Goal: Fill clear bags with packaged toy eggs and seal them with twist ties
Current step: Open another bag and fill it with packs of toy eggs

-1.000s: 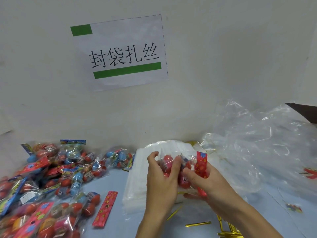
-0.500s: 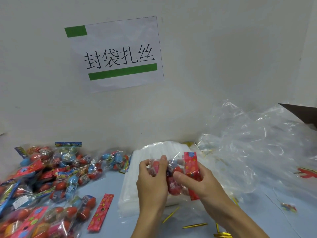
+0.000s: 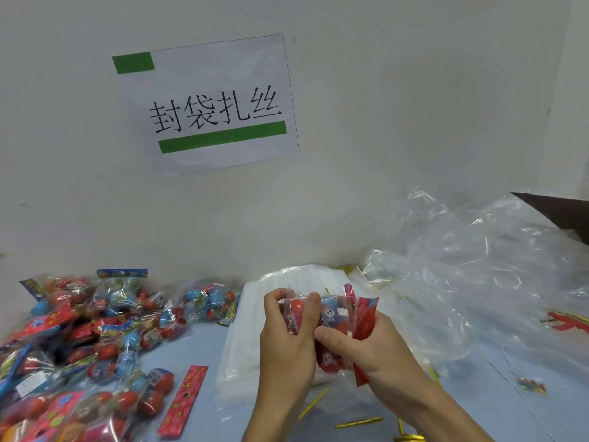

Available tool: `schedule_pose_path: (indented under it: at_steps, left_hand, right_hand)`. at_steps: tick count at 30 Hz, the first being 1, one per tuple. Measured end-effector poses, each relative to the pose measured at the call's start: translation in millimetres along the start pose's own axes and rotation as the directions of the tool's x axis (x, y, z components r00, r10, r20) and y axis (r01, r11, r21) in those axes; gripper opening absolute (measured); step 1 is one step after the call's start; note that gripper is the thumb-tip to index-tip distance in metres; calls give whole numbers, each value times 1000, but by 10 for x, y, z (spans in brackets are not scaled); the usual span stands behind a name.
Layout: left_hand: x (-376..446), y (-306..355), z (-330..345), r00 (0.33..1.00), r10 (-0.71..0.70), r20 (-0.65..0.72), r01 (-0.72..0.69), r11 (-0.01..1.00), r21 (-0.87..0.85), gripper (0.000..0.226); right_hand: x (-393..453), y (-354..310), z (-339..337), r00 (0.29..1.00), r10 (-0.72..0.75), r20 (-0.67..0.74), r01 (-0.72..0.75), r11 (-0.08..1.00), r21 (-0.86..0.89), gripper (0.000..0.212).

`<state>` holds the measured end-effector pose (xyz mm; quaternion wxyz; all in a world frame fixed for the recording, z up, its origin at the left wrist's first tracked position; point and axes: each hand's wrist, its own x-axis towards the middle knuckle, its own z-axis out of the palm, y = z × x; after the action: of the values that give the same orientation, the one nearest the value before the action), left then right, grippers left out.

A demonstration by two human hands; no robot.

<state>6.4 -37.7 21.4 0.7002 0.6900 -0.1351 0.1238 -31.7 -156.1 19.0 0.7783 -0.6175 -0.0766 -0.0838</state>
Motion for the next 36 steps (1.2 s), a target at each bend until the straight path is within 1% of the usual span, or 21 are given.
schedule_pose_path:
  at_steps: [6, 9, 10, 12, 14, 15, 16, 17, 18, 19, 20, 21, 22, 24, 26, 28, 30, 32, 33, 35, 36]
  left_hand:
    - [-8, -9, 0, 995, -90, 51, 93, 994, -59, 60]
    - [8, -1, -21, 986, -159, 57, 163, 984, -75, 69]
    - [26, 0, -34, 979, -192, 65, 199, 973, -114, 71]
    - [65, 3, -50, 969, -240, 65, 248, 945, -213, 67]
    - [72, -10, -50, 969, -244, 26, 244, 948, -206, 50]
    - [68, -29, -44, 976, -218, 6, 216, 966, -141, 34]
    - [55, -55, -41, 987, -161, 6, 161, 987, -13, 18]
    - [35, -84, -33, 997, -68, 43, 61, 985, 159, 17]
    - [3, -119, -15, 992, 26, 127, -68, 937, 342, 23]
    - [-38, -142, 25, 964, 79, 256, -201, 846, 493, 31]
    - [-83, -172, 87, 921, 86, 380, -313, 744, 591, 42]
    - [-135, -204, 165, 874, 50, 484, -395, 653, 646, 51]
    - [-195, -235, 247, 837, -11, 547, -444, 572, 690, 55]
    - [-303, -280, 358, 788, -109, 606, -497, 468, 731, 51]
    - [-325, -302, 359, 770, -199, 606, -485, 435, 759, 39]
    - [-305, -305, 307, 787, -208, 580, -464, 419, 780, 29]
    - [-277, -290, 288, 835, -138, 533, -430, 444, 787, 31]
    - [-256, -237, 295, 899, -13, 437, -362, 538, 761, 47]
    - [-244, -193, 296, 932, 24, 361, -298, 618, 727, 57]
    - [-222, -151, 282, 974, 28, 225, -155, 808, 568, 71]
    - [-200, -151, 262, 987, 29, 157, -107, 848, 518, 71]
  right_hand:
    - [-31, -70, -5, 998, -58, -9, 57, 993, -100, 16]
    - [-43, -63, 0, 993, -103, -63, 93, 984, -151, 18]
    - [-45, -68, 0, 989, -116, -89, 101, 983, -156, 19]
    - [-29, -72, -23, 971, -160, -176, 132, 978, -161, 18]
    - [12, -97, -102, 916, -209, -342, 165, 975, -151, 11]
    - [40, -108, -168, 876, -230, -425, 184, 972, -146, 11]
    - [59, -135, -240, 834, -239, -497, 204, 971, -124, 12]
    - [74, -163, -319, 792, -240, -561, 233, 969, -85, 10]
    - [82, -197, -388, 748, -233, -622, 264, 964, -44, 6]
    - [85, -218, -451, 700, -229, -676, 293, 956, -20, 6]
    - [82, -239, -499, 657, -218, -721, 313, 950, -2, 10]
    - [87, -247, -535, 623, -204, -755, 330, 944, 17, 13]
    - [89, -245, -559, 601, -183, -778, 330, 943, 33, 14]
    - [99, -227, -569, 598, -148, -788, 304, 951, 52, 15]
    - [103, -211, -554, 607, -133, -784, 279, 959, 54, 15]
    - [103, -195, -539, 618, -127, -776, 265, 963, 54, 15]
    - [93, -187, -525, 628, -144, -765, 260, 965, 31, 11]
    - [84, -185, -508, 650, -163, -742, 263, 965, 19, 7]
    - [80, -188, -496, 668, -169, -725, 266, 964, 21, 6]
    - [68, -195, -469, 706, -166, -688, 263, 964, 38, 21]
    - [61, -201, -455, 726, -158, -670, 257, 965, 51, 32]
